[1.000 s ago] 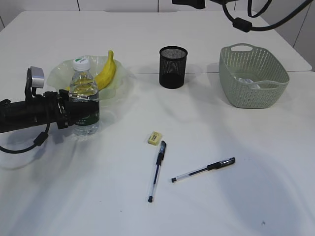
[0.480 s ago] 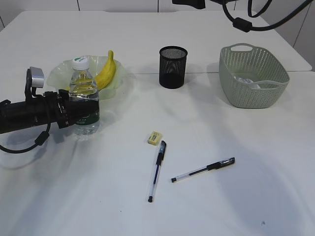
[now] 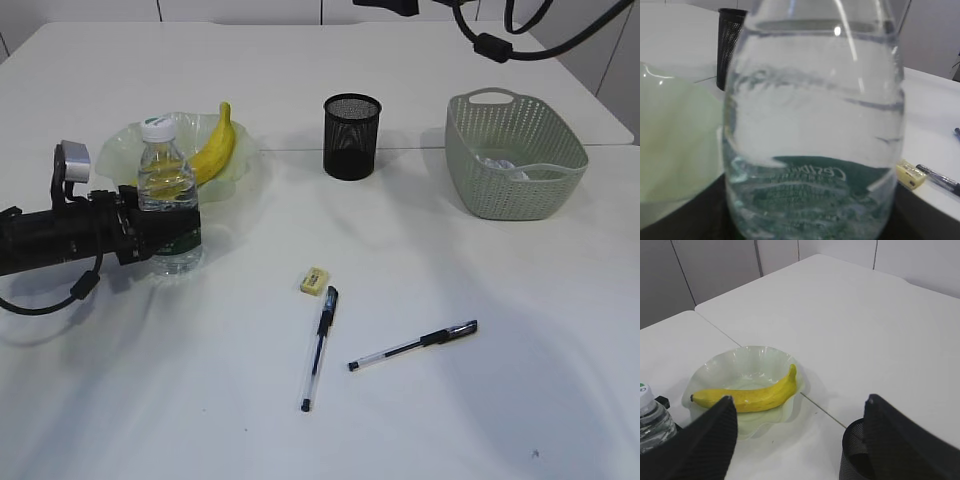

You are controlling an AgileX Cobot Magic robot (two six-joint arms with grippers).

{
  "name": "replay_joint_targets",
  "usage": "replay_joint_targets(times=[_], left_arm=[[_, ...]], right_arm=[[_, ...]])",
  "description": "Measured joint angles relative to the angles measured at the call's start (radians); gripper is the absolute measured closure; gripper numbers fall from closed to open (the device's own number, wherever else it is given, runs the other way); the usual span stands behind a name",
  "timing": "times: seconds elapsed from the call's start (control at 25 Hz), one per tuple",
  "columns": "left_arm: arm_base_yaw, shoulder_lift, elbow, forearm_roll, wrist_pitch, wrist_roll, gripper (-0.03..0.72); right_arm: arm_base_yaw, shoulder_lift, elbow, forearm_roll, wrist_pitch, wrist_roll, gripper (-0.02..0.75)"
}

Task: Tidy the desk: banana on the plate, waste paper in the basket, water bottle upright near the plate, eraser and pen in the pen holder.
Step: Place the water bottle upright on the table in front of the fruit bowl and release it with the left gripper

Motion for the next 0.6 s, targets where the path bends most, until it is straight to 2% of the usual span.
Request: replay_joint_targets(times=[0.24,0.6], left_arm=[[0.0,0.002,0.0,0.002,-0.001,0.0,0.235],[0.0,0.015,0.004,0.034,-0.068,-0.008,0.185]], right_arm=[[0.0,0.0,0.0,0.0,-0.006,0.0,0.152],[0.0,0.0,0.0,0.0,-0.009,0.0,0.152]])
